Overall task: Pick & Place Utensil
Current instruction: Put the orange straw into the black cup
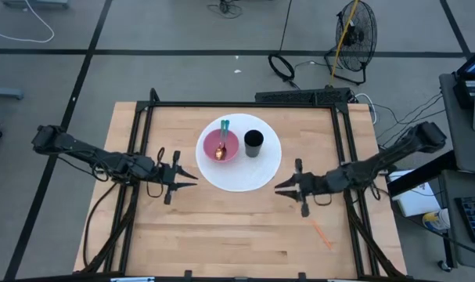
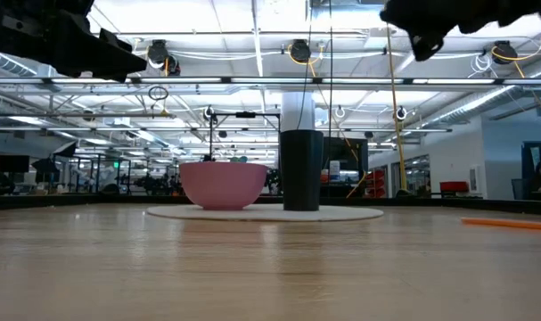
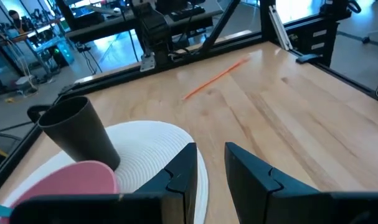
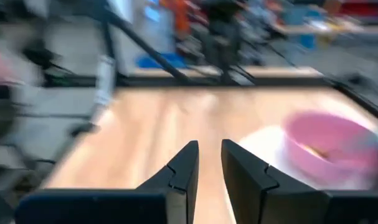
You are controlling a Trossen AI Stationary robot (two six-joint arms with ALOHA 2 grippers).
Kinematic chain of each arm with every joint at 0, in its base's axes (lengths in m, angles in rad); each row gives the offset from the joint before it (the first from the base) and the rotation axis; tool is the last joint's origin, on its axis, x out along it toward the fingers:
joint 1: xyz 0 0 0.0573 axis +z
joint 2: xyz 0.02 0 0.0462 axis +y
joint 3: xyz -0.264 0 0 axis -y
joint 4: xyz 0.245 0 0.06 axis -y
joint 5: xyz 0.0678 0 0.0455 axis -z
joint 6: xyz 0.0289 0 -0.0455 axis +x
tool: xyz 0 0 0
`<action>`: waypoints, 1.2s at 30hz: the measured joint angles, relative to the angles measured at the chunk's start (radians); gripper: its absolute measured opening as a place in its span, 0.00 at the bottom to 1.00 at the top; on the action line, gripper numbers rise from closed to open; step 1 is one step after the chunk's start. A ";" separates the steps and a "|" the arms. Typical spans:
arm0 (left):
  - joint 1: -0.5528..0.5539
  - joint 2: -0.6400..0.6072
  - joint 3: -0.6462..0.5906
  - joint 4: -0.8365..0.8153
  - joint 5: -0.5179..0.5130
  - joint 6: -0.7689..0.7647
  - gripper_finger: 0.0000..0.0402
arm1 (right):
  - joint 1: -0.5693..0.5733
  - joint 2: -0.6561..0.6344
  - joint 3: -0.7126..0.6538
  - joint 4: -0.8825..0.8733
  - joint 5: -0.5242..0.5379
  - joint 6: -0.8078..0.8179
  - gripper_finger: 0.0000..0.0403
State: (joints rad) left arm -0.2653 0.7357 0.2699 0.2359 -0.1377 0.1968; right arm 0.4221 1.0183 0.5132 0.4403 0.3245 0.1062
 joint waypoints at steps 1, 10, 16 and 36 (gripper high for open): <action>0.000 0.000 0.000 -0.001 0.000 -0.006 0.22 | 0.024 0.000 0.029 -0.073 0.075 0.023 0.16; 0.000 0.000 0.000 -0.030 0.003 -0.035 0.22 | 0.179 0.057 0.085 -0.256 0.355 0.226 0.14; 0.000 0.000 0.000 -0.025 0.003 -0.041 0.22 | 0.205 0.148 0.086 -0.264 0.352 0.295 0.13; 0.000 0.000 0.000 -0.026 0.003 -0.049 0.22 | 0.288 0.442 0.531 -0.951 0.357 0.702 0.13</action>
State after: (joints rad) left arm -0.2653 0.7357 0.2699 0.2104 -0.1349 0.1478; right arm 0.7097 1.4604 1.0437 -0.5104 0.6815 0.8086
